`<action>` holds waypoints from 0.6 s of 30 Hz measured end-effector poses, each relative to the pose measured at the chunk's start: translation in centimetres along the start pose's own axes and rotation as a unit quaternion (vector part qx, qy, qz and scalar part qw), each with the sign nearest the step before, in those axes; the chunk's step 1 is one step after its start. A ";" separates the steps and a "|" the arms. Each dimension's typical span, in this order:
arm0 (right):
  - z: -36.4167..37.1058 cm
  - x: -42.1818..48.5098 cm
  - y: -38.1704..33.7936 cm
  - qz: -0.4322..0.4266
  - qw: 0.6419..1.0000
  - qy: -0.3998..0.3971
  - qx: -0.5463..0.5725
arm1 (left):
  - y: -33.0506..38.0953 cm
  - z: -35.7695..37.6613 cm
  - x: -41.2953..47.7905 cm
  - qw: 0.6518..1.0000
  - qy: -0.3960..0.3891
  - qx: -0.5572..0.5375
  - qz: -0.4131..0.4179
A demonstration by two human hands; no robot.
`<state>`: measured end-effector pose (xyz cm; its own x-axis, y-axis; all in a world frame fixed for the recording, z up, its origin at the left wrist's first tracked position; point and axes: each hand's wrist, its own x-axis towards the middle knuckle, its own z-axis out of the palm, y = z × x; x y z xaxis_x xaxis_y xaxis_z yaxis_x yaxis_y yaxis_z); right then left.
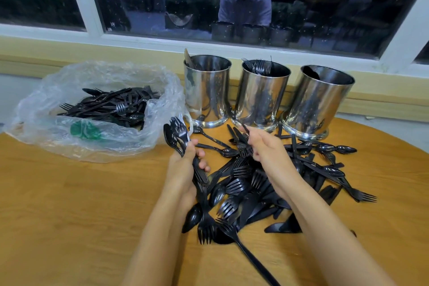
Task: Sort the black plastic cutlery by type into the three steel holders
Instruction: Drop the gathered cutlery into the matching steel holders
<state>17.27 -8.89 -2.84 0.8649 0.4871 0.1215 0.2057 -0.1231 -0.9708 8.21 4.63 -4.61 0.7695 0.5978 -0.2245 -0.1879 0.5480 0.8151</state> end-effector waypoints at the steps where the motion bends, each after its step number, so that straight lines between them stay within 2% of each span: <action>1: -0.1 -0.6 0.1 0.025 0.999 -0.005 0.035 | -0.3 0.3 -0.1 1.000 -0.006 -0.001 -0.009; 5: 0.1 -2.5 0.3 0.089 0.985 0.012 0.151 | -1.3 1.1 -0.5 0.999 -0.021 -0.005 -0.031; 9: 1.5 -3.6 0.1 0.097 0.986 0.042 0.127 | -1.8 1.5 -0.8 0.998 -0.024 0.049 -0.012; 14: 3.3 -4.5 -0.1 0.078 0.984 0.013 0.159 | -1.6 1.7 -1.5 0.989 -0.042 0.142 -0.006; 16: 3.8 -4.7 0.1 0.054 0.991 0.007 0.123 | -1.7 1.6 -1.2 0.989 -0.008 0.150 -0.016; 18: 4.1 -4.7 0.4 0.020 0.999 -0.010 0.048 | -1.6 1.4 -0.7 0.993 0.015 0.113 -0.007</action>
<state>11.38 -7.73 -4.68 0.8625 0.5000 0.0783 0.1249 -0.0604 -0.9903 8.76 2.52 -4.99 0.7522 0.6100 -0.2493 -0.0332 0.4128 0.9102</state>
